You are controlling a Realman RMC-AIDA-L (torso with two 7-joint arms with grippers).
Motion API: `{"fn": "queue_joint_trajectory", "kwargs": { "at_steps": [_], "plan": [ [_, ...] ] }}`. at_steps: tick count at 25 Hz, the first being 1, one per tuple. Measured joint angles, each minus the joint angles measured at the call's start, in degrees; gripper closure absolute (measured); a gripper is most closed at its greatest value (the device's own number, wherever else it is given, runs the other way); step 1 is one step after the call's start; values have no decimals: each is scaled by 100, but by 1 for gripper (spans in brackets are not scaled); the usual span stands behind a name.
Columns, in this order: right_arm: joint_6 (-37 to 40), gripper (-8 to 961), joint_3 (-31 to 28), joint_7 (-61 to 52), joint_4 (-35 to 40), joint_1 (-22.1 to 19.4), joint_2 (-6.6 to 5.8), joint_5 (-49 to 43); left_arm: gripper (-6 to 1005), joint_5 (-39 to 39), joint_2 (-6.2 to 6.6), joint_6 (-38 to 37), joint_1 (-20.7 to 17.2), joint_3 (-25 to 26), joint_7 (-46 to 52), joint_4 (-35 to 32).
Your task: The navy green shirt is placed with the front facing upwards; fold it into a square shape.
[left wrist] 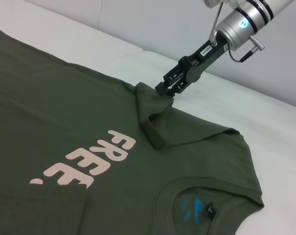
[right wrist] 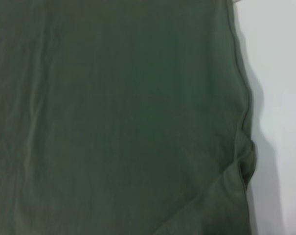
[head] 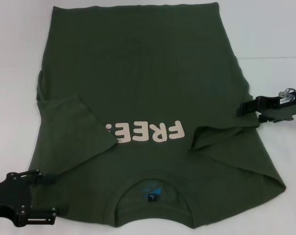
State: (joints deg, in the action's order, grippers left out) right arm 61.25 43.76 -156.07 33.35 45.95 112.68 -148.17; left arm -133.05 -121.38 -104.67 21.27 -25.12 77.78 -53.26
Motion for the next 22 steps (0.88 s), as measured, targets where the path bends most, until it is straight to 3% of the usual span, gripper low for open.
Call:
{"fn": "queue_joint_trajectory", "kwargs": {
  "at_steps": [4,15,22],
  "plan": [
    [-48,177,15,56,-54,6,15,-2,92,7,0,0,-8,7,0,0],
    [-194,373,405,54,-92,15,26,-1,91,8,9,-1,-1,7,0,0],
    [-192,660,502,25,-45,21,40,-1,91,7,9,0,0,8,0,0]
  ]
}}
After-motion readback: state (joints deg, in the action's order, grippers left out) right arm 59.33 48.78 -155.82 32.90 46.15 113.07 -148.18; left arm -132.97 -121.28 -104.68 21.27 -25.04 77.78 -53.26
